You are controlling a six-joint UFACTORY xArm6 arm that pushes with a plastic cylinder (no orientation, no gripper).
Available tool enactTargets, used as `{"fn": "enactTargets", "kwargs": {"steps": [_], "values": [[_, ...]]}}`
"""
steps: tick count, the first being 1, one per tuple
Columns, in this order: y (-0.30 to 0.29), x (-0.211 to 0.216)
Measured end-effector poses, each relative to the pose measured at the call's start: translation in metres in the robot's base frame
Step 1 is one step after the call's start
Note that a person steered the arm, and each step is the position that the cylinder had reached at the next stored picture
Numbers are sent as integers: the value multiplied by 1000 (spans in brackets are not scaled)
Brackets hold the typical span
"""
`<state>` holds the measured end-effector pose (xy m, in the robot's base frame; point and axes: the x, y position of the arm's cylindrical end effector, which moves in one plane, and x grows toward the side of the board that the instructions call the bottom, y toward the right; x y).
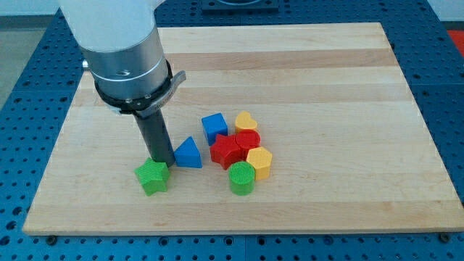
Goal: Push the green star into a group of blocks
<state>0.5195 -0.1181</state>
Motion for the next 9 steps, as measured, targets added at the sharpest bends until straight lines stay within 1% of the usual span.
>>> {"fn": "enactTargets", "kwargs": {"steps": [1,3,4,5,6,7,9], "values": [[18,-15],[18,-15],[6,-23],[-32,-32],[-54,4],[-54,43],[2,43]]}}
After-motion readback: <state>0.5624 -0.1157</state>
